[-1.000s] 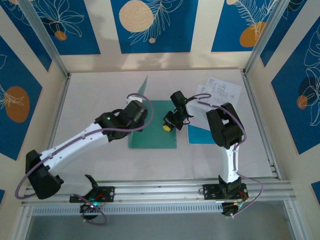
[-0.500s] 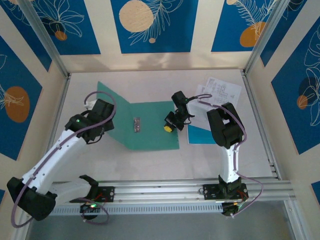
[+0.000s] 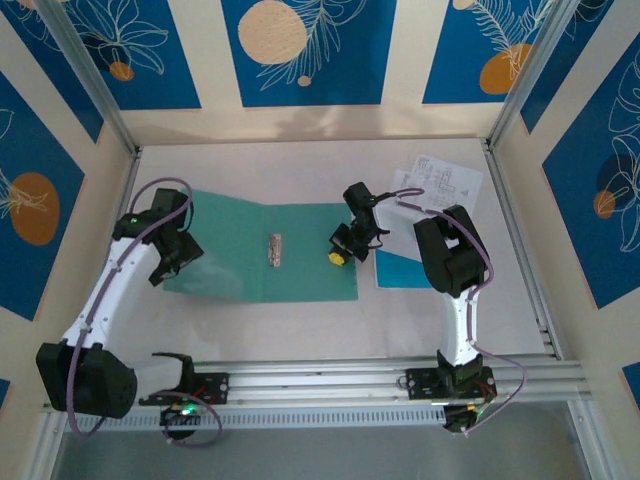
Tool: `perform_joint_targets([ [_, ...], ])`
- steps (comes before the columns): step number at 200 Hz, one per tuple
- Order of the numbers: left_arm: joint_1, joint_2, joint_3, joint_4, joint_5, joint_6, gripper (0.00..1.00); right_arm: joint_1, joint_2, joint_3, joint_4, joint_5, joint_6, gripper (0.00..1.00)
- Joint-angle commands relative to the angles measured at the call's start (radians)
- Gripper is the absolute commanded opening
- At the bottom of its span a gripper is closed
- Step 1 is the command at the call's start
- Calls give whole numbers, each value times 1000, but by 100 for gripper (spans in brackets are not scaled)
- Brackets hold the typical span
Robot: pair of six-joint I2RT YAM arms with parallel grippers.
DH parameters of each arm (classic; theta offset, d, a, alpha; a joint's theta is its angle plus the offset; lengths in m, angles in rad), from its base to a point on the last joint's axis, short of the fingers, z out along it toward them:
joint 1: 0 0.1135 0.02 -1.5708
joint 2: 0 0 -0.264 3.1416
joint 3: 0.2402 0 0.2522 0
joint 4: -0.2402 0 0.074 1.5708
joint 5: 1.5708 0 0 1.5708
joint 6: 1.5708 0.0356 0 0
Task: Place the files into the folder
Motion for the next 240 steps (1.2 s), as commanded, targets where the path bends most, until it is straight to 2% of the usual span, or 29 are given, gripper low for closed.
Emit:
perform_joint_targets([
  [1, 17, -10, 96, -56, -35, -37, 77, -3, 39, -3, -91, 35, -2, 0],
  [35, 17, 4, 175, -50, 16, -32, 77, -3, 32, 12, -92, 24, 2, 0],
  [66, 0, 42, 177, 73, 222, 54, 61, 1, 11, 46, -89, 16, -14, 0],
  [89, -115, 97, 190, 149, 287, 111, 55, 3, -43, 99, -91, 34, -66, 0],
  [112, -256, 188, 200, 225, 332, 119, 51, -10, -134, 96, -94, 69, -100, 15],
  [126, -330, 260, 213, 277, 361, 106, 46, -35, -198, 50, -91, 83, -104, 23],
  [162, -457, 501, 319, 369, 411, 86, 31, -161, -350, -165, -70, 89, -85, 23],
  [206, -525, 786, 564, 358, 453, 128, 25, -308, -445, -354, -84, 74, -100, 19],
  [240, -559, 944, 682, 349, 465, 146, 24, -338, -432, -401, -78, 81, -110, 18],
])
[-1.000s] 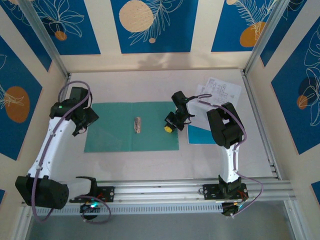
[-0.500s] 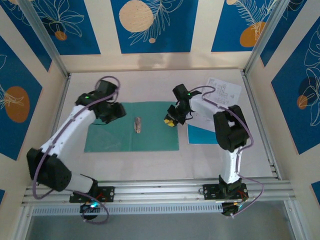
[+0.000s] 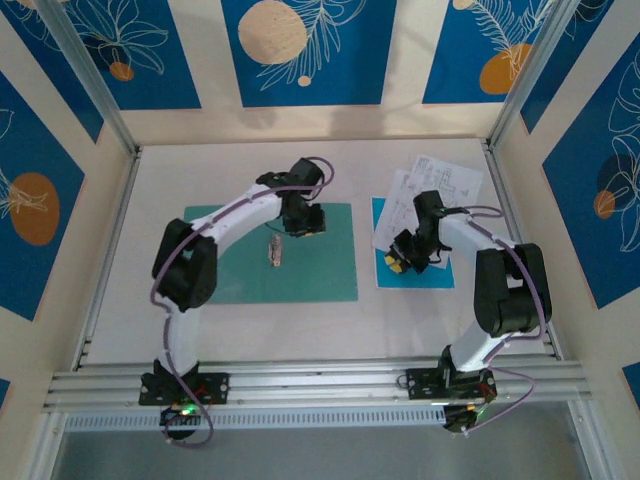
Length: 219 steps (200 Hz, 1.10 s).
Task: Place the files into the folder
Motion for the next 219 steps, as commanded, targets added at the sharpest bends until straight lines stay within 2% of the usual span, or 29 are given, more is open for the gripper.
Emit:
perform_joint_targets([
  [1, -28, 86, 84, -16, 32, 36, 24, -10, -14, -20, -15, -6, -17, 18],
  [67, -69, 245, 136, -19, 39, 53, 22, -13, 107, 35, -82, 41, -50, 17],
  [133, -141, 285, 95, -3, 42, 68, 21, 18, 206, 86, -155, 61, -124, 15],
  [219, -160, 349, 178, -5, 58, 67, 21, 42, 222, 102, -186, 66, -157, 14],
])
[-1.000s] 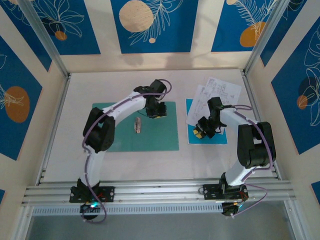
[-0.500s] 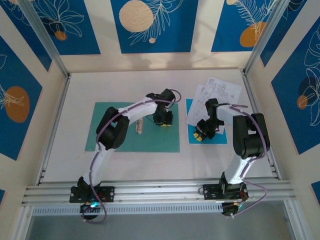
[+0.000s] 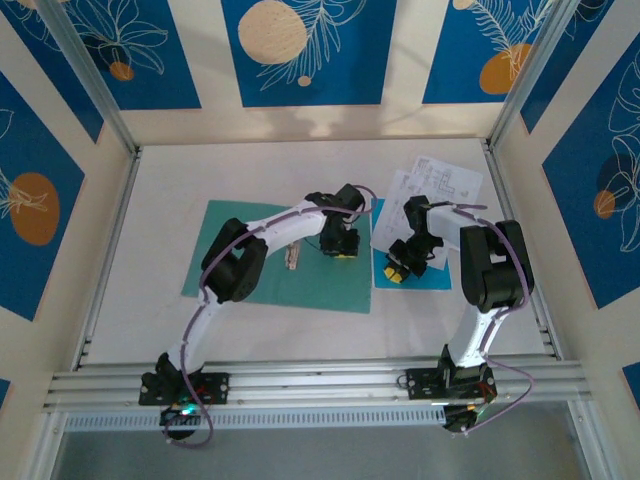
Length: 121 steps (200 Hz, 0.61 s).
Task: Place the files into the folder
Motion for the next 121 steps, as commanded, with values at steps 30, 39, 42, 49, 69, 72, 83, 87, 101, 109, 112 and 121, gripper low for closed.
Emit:
perform_joint_targets([
  [30, -19, 92, 47, -14, 20, 5, 21, 18, 31, 3, -45, 15, -30, 14],
  [39, -18, 94, 61, -8, 26, 2, 22, 21, 29, 5, -47, 14, -32, 14],
  [42, -18, 95, 66, -8, 29, -1, 22, 22, 28, 7, -48, 15, -33, 14],
  [49, -19, 94, 77, -4, 33, -4, 23, 26, 26, 11, -51, 15, -35, 14],
  [69, -18, 67, 94, 10, 36, -14, 26, 33, -10, 23, -51, 15, -38, 15],
  [72, -18, 61, 96, 12, 36, -16, 27, 33, -20, 24, -49, 16, -38, 16],
  [83, -15, 31, 97, 21, 35, -27, 31, 32, -59, 30, -44, 20, -37, 18],
  [87, -12, 21, 96, 23, 34, -31, 32, 29, -74, 34, -44, 23, -36, 20],
  [101, 0, -31, 81, 29, 32, -51, 40, 14, -115, 48, -46, 36, -35, 25],
  [109, 11, -67, 59, 39, 34, -69, 44, -3, -133, 56, -49, 42, -33, 26],
  [112, 15, -80, 47, 46, 34, -76, 45, -12, -139, 58, -48, 45, -32, 27],
  [121, 34, -122, 6, 62, 38, -92, 47, -40, -151, 59, -46, 48, -28, 27],
])
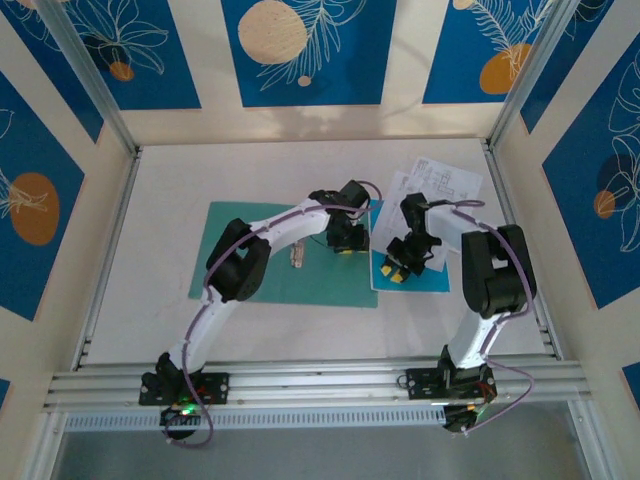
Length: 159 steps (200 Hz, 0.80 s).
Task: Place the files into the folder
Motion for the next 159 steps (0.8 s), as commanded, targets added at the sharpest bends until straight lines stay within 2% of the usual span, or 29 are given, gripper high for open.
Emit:
perform_joint_targets([
  [1, 35, -142, -61, 29, 10, -50, 47, -59, -76, 41, -19, 23, 4, 27],
  [40, 125, -265, -268, 79, 72, -85, 45, -233, -45, 82, 2, 18, 27, 28],
  [89, 136, -291, -408, 97, 79, -65, 38, -372, 104, 193, -20, 45, 50, 29],
  [101, 131, -281, -427, 112, 75, -71, 36, -391, 119, 200, -29, 53, 59, 36],
  [127, 112, -255, -434, 134, 78, -83, 34, -418, 123, 190, -19, 22, 81, 61],
  [143, 101, -242, -425, 139, 75, -87, 34, -424, 117, 177, -17, -4, 110, 69],
  [159, 94, -236, -424, 147, 72, -93, 33, -429, 97, 148, 5, -39, 168, 73],
])
